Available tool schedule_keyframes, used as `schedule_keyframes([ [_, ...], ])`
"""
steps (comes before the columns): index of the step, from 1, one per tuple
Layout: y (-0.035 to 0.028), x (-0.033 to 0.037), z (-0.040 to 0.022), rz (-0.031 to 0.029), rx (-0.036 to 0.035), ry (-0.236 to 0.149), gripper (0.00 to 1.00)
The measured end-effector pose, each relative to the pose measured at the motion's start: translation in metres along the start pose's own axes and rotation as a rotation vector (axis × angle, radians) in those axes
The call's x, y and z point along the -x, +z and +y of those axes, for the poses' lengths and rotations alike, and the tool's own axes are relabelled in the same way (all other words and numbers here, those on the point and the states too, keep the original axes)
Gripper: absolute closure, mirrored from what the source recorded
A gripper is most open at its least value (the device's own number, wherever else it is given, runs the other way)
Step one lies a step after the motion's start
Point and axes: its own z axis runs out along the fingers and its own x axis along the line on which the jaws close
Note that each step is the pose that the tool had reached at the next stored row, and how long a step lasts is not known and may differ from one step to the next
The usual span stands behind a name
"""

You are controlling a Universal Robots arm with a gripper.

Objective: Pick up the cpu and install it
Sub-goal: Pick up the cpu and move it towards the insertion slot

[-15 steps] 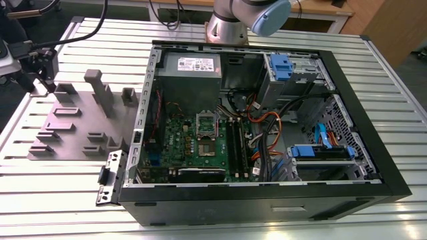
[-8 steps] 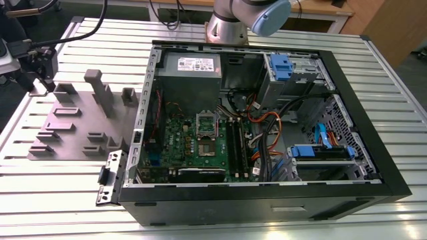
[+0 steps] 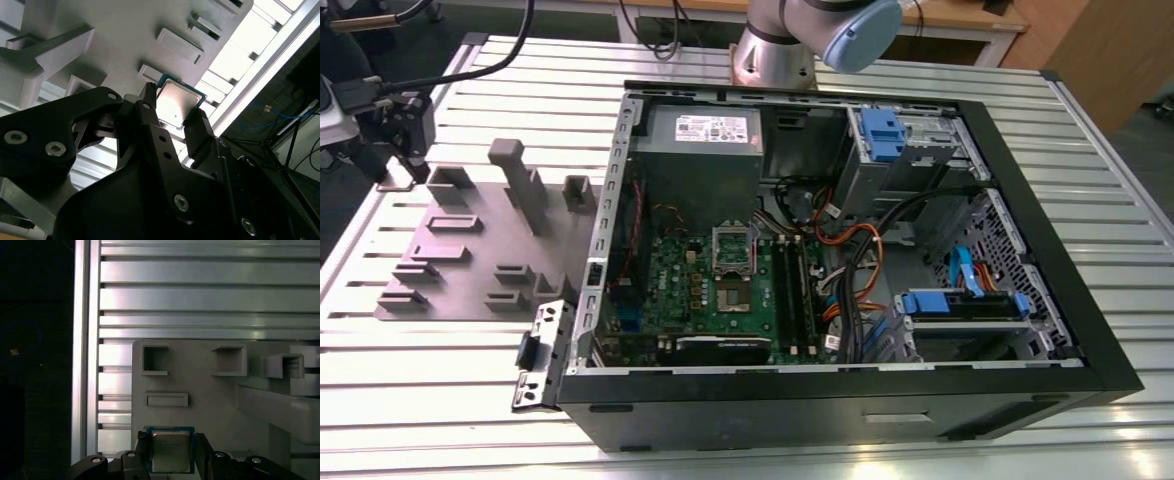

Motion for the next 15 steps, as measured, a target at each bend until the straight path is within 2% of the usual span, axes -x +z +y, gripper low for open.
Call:
schedule_keyframes([
  [15,-0.0041,0.0000,0.0002,-0.0001,0.0001,0.000,0.53],
])
